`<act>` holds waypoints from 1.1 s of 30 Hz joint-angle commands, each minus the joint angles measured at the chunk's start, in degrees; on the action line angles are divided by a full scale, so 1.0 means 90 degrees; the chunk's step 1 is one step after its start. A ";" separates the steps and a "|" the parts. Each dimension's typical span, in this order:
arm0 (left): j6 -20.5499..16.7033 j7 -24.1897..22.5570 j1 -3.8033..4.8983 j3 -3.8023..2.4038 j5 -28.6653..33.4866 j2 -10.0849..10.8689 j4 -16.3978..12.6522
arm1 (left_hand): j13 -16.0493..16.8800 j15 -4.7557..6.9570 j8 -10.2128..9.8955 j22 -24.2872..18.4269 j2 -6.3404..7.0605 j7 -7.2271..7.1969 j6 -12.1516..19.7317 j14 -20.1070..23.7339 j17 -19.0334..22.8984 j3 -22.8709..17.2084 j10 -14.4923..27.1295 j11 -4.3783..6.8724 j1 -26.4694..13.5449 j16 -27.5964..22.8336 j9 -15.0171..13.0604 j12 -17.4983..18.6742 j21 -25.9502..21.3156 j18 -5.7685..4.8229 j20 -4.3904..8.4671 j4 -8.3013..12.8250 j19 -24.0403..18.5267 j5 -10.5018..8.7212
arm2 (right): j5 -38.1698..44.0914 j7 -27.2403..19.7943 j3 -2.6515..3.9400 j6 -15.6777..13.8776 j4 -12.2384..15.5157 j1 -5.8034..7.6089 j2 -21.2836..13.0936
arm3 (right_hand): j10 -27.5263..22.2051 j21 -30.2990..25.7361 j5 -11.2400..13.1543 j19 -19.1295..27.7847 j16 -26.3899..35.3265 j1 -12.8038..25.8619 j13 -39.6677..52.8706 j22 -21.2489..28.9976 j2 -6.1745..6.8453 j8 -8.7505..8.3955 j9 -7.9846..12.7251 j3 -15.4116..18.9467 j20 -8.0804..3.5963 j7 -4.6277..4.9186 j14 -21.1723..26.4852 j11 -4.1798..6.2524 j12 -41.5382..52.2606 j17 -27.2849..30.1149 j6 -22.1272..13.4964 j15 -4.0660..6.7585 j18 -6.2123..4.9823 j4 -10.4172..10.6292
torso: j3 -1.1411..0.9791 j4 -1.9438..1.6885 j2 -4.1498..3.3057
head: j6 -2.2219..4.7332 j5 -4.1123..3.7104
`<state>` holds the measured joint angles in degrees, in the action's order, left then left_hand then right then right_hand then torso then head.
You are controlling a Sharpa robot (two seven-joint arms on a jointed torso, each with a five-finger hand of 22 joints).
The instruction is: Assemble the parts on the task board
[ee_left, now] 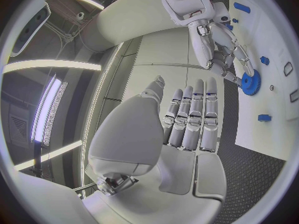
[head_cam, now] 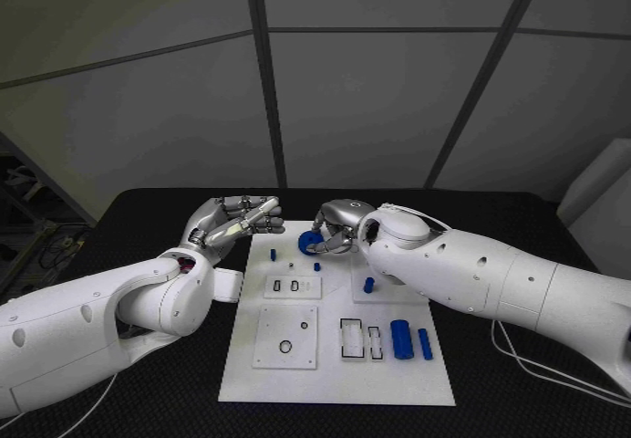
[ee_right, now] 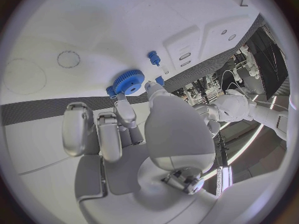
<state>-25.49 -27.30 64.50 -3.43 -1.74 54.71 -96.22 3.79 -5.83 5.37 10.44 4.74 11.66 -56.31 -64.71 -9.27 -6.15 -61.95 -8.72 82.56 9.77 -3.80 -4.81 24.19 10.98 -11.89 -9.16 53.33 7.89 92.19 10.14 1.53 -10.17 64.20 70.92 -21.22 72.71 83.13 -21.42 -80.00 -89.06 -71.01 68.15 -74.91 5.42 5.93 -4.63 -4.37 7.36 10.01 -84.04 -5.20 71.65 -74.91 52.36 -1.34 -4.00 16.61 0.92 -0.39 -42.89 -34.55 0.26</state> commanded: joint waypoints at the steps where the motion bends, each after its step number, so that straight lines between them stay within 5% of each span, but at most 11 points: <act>1: 0.0062 -0.0017 0.0011 -0.0006 -0.0047 0.0008 -0.0006 | -0.0005 -0.0031 -0.0020 -0.0004 -0.0007 0.0036 0.0023 0.0008 -0.0010 0.0016 0.0021 -0.0027 -0.0044 -0.0008 0.0007 0.0025 0.0020 -0.0071 -0.0023 0.0038 -0.0012 -0.0030 | -0.0062 0.0035 -0.0007 0.0052 0.0059 -0.0001 -0.0064 | 0.0051 0.0040 -0.0052 -0.0083 -0.0037 0.0018 0.0029 -0.0175 0.0043 0.0035 -0.0006 0.0016 -0.0003 -0.0018 -0.0619 0.0013 0.0045 -0.1491 0.0055 0.0039 0.0113 -0.0039 | 0.0001 -0.0002 0.0004 | 0.0007 0.0004; 15: 0.0031 -0.0027 0.0011 -0.0006 -0.0047 0.0041 0.0002 | -0.0001 -0.0061 -0.0059 -0.0028 -0.0014 0.0050 0.0012 0.0067 -0.0019 0.0021 0.0019 -0.0044 -0.0053 -0.0100 0.0003 0.0064 -0.0025 -0.0086 -0.0050 0.0072 -0.0135 -0.0028 | -0.0194 -0.0266 -0.0006 -0.1249 0.0575 -0.0003 -0.0632 | 0.0159 0.0085 -0.0148 -0.0143 -0.0047 -0.0195 0.0147 -0.0264 0.0080 0.0041 0.0001 -0.0066 -0.0029 -0.0050 -0.0625 0.0046 0.0148 -0.1520 0.0135 0.0067 0.0131 -0.0114 | -0.0003 0.0003 0.0006 | 0.0025 -0.0004; 23: 0.0030 -0.0026 0.0011 -0.0006 -0.0047 0.0047 0.0017 | -0.0001 -0.0061 -0.0059 -0.0028 -0.0014 0.0050 0.0012 0.0067 -0.0019 0.0020 0.0019 -0.0044 -0.0053 -0.0100 0.0003 0.0064 -0.0025 -0.0086 -0.0050 0.0072 -0.0136 -0.0028 | -0.0333 -0.0298 -0.0006 -0.1276 0.0731 -0.0004 -0.0779 | 0.0171 0.0098 -0.0144 -0.0161 -0.0052 -0.0239 0.0156 -0.0290 0.0113 0.0038 0.0004 -0.0071 -0.0034 -0.0055 -0.0628 0.0052 0.0156 -0.1534 0.0150 0.0072 0.0137 -0.0132 | 0.0000 -0.0010 -0.0006 | 0.0044 -0.0011; 25: 0.0035 -0.0026 0.0011 -0.0006 -0.0047 0.0036 0.0028 | -0.0001 -0.0062 -0.0061 -0.0029 -0.0015 0.0050 0.0011 0.0069 -0.0020 0.0020 0.0018 -0.0045 -0.0054 -0.0105 0.0003 0.0066 -0.0027 -0.0086 -0.0052 0.0074 -0.0142 -0.0028 | -0.0347 -0.0291 -0.0006 -0.1174 0.0737 -0.0004 -0.0744 | 0.0171 0.0100 -0.0104 -0.0163 -0.0058 -0.0270 0.0153 -0.0295 0.0134 0.0025 0.0010 -0.0075 -0.0038 -0.0053 -0.0632 0.0052 0.0152 -0.1550 0.0142 0.0074 0.0138 -0.0142 | 0.0001 -0.0034 -0.0003 | 0.0039 -0.0016; 33: 0.0037 -0.0023 0.0011 -0.0006 -0.0047 0.0021 0.0043 | -0.0001 -0.0062 -0.0061 -0.0029 -0.0015 0.0050 0.0011 0.0069 -0.0020 0.0020 0.0018 -0.0045 -0.0054 -0.0105 0.0003 0.0066 -0.0027 -0.0086 -0.0052 0.0074 -0.0142 -0.0028 | -0.0370 -0.0215 -0.0006 -0.0775 0.0577 -0.0003 -0.0506 | 0.0155 0.0098 0.0075 -0.0158 -0.0069 -0.0349 0.0142 -0.0294 0.0167 -0.0137 0.0068 -0.0087 -0.0018 0.0002 -0.0639 0.0008 0.0135 -0.1580 -0.0060 0.0040 0.0138 -0.0118 | 0.0010 -0.0012 -0.0002 | 0.0031 -0.0010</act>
<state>-25.52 -27.22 64.50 -3.43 -1.75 54.98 -95.82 3.79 -6.14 5.08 10.26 4.74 11.66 -56.31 -64.41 -9.37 -5.84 -61.95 -8.72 82.56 9.10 -3.80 -4.38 24.19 10.98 -12.30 -8.85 52.49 7.89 89.38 8.29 1.46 -18.96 69.66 70.78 -25.94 73.91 83.78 -21.01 -81.21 -89.30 -73.65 69.45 -74.91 6.96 4.93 -4.06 -5.00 6.95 10.03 -84.05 -4.81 72.75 -74.94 52.15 -0.90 -3.08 15.65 0.96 -0.55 -42.92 -34.22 0.10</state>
